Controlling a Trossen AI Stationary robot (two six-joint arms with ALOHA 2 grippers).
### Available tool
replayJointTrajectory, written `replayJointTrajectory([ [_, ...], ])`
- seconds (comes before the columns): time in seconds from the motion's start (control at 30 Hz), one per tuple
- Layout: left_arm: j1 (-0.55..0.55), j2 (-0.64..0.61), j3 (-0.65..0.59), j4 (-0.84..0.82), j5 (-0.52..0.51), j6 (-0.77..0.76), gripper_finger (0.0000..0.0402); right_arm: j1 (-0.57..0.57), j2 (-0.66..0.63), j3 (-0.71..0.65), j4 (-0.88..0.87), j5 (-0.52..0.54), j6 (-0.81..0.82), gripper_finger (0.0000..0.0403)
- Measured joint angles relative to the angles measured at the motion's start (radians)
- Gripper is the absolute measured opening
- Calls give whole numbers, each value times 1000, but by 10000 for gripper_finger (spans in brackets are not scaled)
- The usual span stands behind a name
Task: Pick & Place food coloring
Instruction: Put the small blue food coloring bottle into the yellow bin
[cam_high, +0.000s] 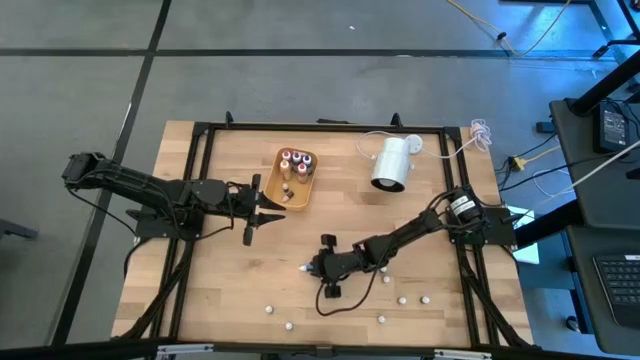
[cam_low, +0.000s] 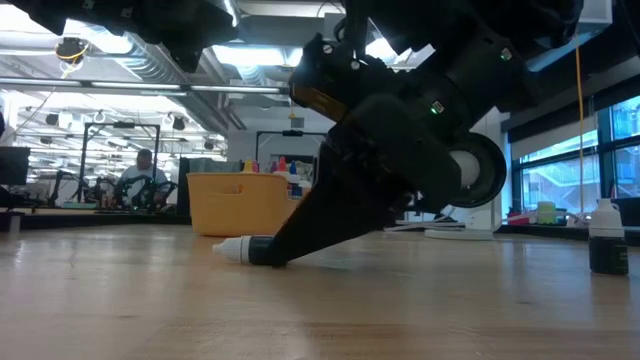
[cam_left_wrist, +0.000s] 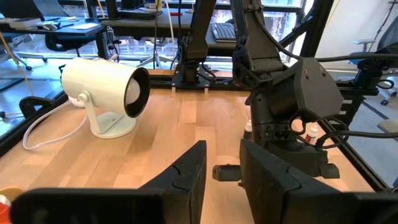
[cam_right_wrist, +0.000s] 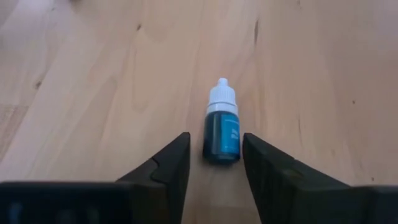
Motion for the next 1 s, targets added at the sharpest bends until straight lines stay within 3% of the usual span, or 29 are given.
replayJointTrajectory([
  [0.3,0,0,0,0,0,0,91,-14,0,0,2,-15,3,162],
  [0.7,0,0,0,0,0,0,92,-14,-6,0,-2,-14,-63,68],
  [1.0,0,0,0,0,0,0,95,-99,-229,0,-158,42,-211,82],
])
